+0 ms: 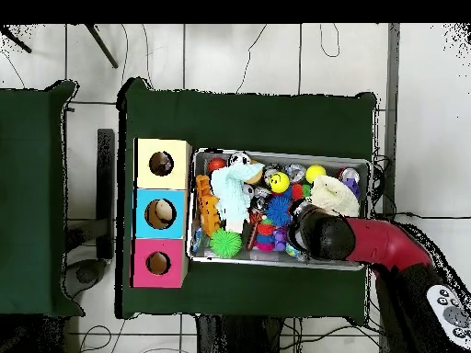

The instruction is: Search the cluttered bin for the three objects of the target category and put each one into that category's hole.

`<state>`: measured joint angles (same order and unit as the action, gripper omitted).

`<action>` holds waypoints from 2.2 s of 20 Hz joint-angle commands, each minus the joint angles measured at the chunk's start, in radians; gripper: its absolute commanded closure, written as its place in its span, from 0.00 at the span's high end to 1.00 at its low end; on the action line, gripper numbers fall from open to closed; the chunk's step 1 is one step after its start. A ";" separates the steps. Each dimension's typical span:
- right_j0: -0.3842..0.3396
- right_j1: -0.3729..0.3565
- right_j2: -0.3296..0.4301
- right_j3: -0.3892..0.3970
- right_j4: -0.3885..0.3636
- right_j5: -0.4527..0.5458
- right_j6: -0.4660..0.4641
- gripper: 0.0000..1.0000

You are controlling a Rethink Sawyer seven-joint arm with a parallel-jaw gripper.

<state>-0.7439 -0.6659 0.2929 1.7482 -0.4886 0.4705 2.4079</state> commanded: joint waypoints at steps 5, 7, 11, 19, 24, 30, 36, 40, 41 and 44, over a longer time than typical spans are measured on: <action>-0.067 0.008 0.077 -0.077 -0.108 0.011 -0.221 1.00; -0.073 0.018 0.081 -0.079 -0.118 0.008 -0.218 1.00; -0.084 0.030 0.084 -0.080 -0.138 0.001 -0.212 1.00; -0.024 0.214 0.019 -0.169 -0.241 -0.143 -0.084 1.00; 0.058 0.296 -0.078 -0.217 -0.270 -0.245 0.048 1.00; 0.118 0.363 -0.171 -0.258 -0.254 -0.298 0.083 1.00; 0.170 0.357 -0.249 -0.248 -0.213 -0.309 0.107 1.00; 0.178 0.353 -0.256 -0.245 -0.189 -0.304 0.092 1.00; 0.177 0.354 -0.256 -0.246 -0.189 -0.301 0.083 1.00; 0.169 0.356 -0.253 -0.246 -0.186 -0.298 0.064 0.00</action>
<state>-0.5691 -0.4090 0.0528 1.5305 -0.6916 0.1877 2.4077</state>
